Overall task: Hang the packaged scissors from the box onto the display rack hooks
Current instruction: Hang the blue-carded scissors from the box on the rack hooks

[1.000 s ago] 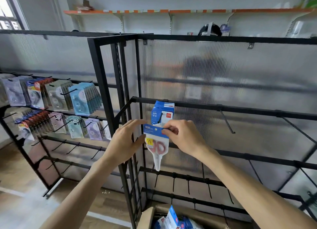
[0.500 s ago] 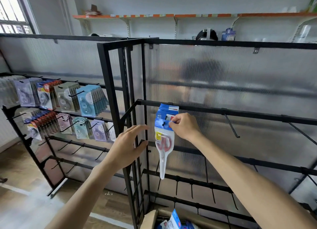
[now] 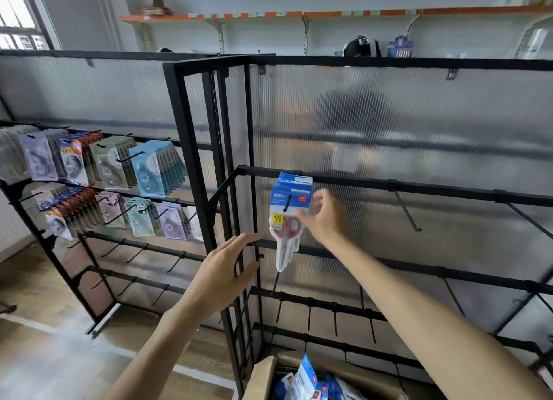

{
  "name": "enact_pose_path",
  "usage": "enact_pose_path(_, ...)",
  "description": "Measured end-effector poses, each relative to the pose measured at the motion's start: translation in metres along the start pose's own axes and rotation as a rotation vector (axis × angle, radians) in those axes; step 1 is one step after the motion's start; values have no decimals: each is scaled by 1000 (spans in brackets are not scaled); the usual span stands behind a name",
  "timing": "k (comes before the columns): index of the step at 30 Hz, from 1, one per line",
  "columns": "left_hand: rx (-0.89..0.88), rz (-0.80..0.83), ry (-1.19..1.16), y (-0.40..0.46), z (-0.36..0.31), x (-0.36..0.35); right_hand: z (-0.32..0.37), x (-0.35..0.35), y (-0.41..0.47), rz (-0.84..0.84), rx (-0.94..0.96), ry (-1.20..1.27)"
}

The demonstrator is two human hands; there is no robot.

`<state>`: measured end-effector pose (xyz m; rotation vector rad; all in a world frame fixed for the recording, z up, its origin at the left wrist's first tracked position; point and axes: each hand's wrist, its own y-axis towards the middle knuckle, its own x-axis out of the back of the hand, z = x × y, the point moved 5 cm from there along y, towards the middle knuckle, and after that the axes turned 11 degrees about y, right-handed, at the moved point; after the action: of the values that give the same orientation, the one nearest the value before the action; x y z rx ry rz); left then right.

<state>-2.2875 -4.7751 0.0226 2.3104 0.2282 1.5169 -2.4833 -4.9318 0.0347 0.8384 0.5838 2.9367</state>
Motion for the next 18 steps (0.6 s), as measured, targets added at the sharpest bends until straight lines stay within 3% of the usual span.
enact_pose_path(2, 44, 43, -16, -11, 12, -18, -29, -4, -45, 86, -45, 50)
enact_pose_path(5, 80, 132, -41, -22, 19, -50, -77, -6, -109, 287, -97, -73)
enact_pose_path(8, 71, 203, -87, -28, 10, -80, -118, 0, -154, 384, -157, -174)
enact_pose_path(13, 88, 407, -120, -50, -16, -148, -171, 21, -209, 442, -293, -255)
enact_pose_path(18, 59, 636, -121, -84, -50, -221, -217, 53, -258, 365, -420, -275)
